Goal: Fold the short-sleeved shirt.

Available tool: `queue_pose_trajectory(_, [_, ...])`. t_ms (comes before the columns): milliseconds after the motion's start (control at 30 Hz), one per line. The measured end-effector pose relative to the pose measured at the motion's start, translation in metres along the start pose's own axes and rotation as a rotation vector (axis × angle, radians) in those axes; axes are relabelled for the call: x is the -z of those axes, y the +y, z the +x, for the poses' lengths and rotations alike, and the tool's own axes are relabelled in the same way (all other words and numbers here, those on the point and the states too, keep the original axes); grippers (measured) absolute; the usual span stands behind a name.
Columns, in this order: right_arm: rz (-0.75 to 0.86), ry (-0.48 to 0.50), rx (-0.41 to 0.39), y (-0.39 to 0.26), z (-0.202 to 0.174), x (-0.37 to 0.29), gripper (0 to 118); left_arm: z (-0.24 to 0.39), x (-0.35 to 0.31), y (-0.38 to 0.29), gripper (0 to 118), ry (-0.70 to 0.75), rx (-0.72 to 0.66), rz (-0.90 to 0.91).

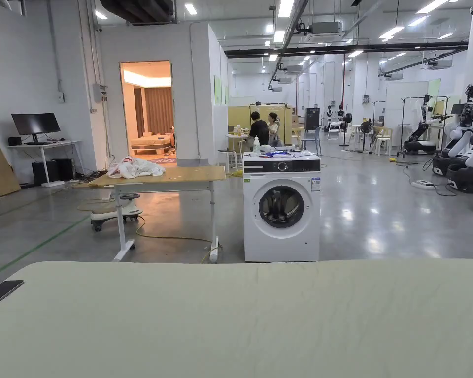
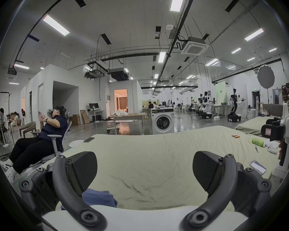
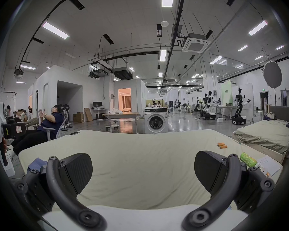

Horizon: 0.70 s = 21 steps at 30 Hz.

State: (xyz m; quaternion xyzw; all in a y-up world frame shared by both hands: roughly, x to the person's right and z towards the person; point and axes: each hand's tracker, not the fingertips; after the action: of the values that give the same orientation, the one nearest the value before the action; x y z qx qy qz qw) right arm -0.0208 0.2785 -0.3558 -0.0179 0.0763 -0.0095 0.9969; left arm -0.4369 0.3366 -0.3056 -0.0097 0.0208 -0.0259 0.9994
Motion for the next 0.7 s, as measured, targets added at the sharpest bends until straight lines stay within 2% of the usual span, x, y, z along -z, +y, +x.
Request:
queue_pose_trajectory(100, [-0.003,0.011,0.015,0.002,0.0,-0.001,118,0.001,0.0,0.0,114,-0.008,-0.001,-0.002])
queue_pose_trajectory(267, [-0.013,0.057,0.126,0.01,0.005,0.001,118,0.001,0.001,-0.002,114,-0.011,0.004,-0.006])
queue_pose_trajectory(333, [-0.028,0.0,0.14,0.014,0.003,0.001,118,0.001,0.002,-0.003,114,-0.014,-0.001,-0.009])
queue_pose_trajectory(400, [-0.064,-0.122,0.127,0.019,-0.004,0.001,118,0.0,0.002,-0.003,114,-0.02,-0.005,-0.01])
queue_pose_trajectory(467, [-0.125,-0.203,0.112,0.024,-0.009,0.004,118,0.0,0.002,-0.001,114,-0.026,-0.008,-0.011])
queue_pose_trajectory(567, [-0.217,-0.207,0.122,0.028,-0.013,0.008,118,0.0,0.002,0.0,114,-0.023,-0.018,0.002])
queue_pose_trajectory(700, [-0.289,-0.209,0.242,0.029,-0.016,0.009,118,0.001,0.002,0.001,114,-0.037,-0.033,0.006])
